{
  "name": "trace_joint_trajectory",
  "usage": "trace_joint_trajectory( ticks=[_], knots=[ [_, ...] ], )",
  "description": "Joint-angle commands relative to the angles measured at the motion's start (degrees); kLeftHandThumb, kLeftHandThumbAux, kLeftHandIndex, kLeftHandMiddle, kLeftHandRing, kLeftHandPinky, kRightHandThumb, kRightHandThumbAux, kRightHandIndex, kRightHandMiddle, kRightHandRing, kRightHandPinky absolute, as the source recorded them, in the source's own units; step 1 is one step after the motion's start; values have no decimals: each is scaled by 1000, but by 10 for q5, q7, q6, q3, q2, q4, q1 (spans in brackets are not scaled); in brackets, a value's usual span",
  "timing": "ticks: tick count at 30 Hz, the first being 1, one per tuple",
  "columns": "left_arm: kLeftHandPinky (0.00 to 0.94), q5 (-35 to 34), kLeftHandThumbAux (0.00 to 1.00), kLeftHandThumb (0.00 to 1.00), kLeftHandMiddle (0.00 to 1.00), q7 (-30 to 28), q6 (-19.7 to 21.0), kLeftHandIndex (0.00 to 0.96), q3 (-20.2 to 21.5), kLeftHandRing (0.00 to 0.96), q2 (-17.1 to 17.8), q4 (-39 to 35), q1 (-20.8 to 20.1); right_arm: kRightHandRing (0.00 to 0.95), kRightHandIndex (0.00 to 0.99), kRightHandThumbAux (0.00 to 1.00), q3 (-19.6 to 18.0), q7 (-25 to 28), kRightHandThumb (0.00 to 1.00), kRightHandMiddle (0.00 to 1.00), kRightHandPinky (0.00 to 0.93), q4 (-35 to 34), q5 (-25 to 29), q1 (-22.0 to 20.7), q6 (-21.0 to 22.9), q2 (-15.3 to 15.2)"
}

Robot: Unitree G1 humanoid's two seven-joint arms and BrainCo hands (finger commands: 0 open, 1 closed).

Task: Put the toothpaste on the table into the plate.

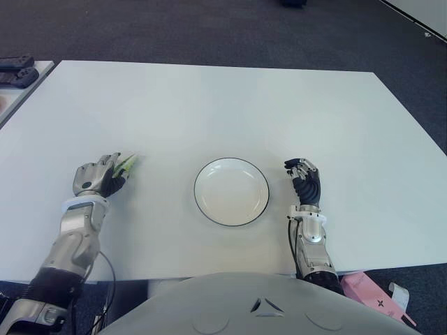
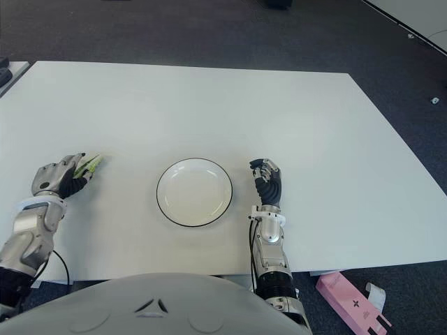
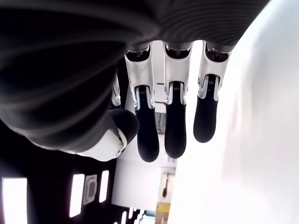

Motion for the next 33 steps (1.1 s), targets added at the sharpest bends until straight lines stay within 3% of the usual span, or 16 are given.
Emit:
trace_joint_trajectory(
  ticks=[1,17,28,33],
  knots=[
    [209,2,283,593,156,16,-3,0,-40,158,-30,62,16,416,425,733,-4,2,711,450,411,3,0,15,22,-2],
    [300,-11,290,647,220,104,-34,28,-59,238,-42,132,-3,411,426,733,-4,4,711,448,410,-13,1,23,32,-6],
    [356,-25,295,683,240,100,-37,72,-61,242,-40,132,-4,419,425,733,-6,4,712,452,412,-15,3,26,29,-7],
    [371,-40,319,705,265,80,-30,138,-55,283,-37,112,4,416,425,733,-7,2,711,450,412,-16,0,27,32,-8]
  ],
)
